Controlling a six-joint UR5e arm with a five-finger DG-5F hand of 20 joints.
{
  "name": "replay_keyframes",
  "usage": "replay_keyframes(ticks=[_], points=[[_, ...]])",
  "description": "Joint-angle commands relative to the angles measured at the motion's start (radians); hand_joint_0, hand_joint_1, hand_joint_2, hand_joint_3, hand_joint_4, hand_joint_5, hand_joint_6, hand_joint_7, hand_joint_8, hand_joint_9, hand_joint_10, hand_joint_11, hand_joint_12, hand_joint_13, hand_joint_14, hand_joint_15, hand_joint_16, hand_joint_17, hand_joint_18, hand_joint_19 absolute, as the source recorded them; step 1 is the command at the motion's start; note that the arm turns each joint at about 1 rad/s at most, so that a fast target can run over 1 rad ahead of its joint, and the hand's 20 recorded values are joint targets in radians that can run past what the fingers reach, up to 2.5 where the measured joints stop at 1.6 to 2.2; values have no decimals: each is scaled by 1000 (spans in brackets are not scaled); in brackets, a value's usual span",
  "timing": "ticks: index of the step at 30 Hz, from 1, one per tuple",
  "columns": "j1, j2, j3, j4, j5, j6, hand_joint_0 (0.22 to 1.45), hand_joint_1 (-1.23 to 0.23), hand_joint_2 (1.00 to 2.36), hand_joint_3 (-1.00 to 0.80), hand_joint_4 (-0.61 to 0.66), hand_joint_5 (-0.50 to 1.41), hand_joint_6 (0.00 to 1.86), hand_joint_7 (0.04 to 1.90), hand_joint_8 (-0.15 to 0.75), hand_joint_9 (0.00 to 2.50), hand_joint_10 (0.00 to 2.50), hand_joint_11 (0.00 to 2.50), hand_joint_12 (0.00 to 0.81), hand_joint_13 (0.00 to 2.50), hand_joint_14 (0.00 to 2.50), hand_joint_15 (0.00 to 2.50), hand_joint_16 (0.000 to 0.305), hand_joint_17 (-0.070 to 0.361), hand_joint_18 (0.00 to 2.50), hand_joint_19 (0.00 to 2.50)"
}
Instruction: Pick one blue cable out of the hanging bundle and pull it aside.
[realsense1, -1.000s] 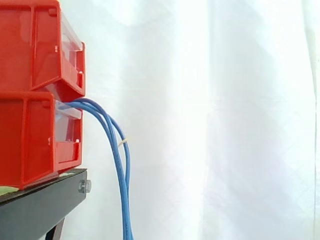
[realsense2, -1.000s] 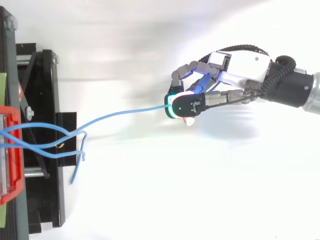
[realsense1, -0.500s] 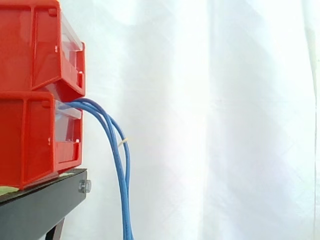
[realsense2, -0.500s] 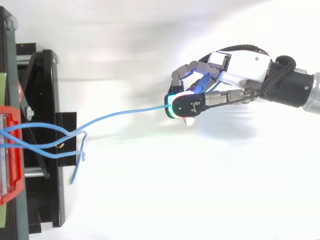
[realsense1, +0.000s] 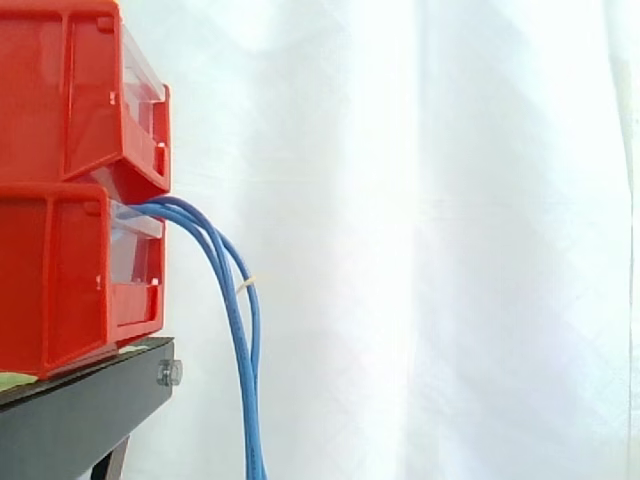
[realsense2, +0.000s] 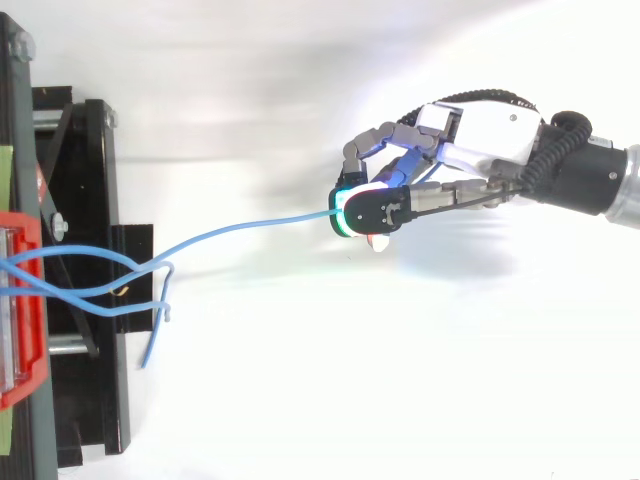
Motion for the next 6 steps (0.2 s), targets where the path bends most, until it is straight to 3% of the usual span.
replay_keyframes(ticks=[1, 6], points=[[0, -1, 0, 0, 0, 0, 607, -664, 1023, -60, 92, -107, 900, 1229, 308, 1186, 21, 730, 257, 854, 17, 488, 19, 42, 530, 437], [0, 0, 0, 0, 0, 0, 608, -664, 1023, -63, 90, -107, 900, 1225, 304, 1183, 19, 725, 254, 853, 16, 481, 18, 42, 527, 439]])
